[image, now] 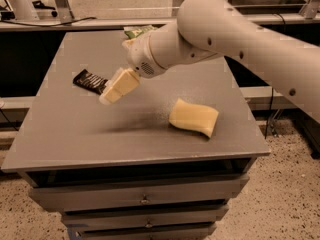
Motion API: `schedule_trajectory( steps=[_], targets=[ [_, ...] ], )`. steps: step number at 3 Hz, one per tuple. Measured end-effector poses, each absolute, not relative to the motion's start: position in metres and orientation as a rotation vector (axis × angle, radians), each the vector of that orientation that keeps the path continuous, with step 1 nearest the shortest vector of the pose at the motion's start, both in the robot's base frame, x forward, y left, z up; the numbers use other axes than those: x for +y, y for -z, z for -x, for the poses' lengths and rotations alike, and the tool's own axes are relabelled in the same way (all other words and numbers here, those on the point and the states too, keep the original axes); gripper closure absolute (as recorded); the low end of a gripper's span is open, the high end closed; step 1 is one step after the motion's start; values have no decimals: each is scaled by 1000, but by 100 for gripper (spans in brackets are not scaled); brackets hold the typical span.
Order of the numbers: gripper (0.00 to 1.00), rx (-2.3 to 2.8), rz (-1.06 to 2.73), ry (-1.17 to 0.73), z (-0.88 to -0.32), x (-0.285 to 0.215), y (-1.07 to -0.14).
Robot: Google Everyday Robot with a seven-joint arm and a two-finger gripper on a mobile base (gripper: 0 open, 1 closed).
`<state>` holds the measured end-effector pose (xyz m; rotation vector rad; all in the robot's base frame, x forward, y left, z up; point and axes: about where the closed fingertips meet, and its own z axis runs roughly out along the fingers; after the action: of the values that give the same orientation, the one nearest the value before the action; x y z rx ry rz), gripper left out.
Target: Pick rxbar chocolate
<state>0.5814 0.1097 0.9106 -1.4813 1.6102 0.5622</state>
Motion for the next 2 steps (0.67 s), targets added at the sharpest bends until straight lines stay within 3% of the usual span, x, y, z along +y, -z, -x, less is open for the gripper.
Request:
schedule_trajectory(
  steps=[2],
  targets=[
    [0,1630,1408,-617,-619,145,-869]
  ],
)
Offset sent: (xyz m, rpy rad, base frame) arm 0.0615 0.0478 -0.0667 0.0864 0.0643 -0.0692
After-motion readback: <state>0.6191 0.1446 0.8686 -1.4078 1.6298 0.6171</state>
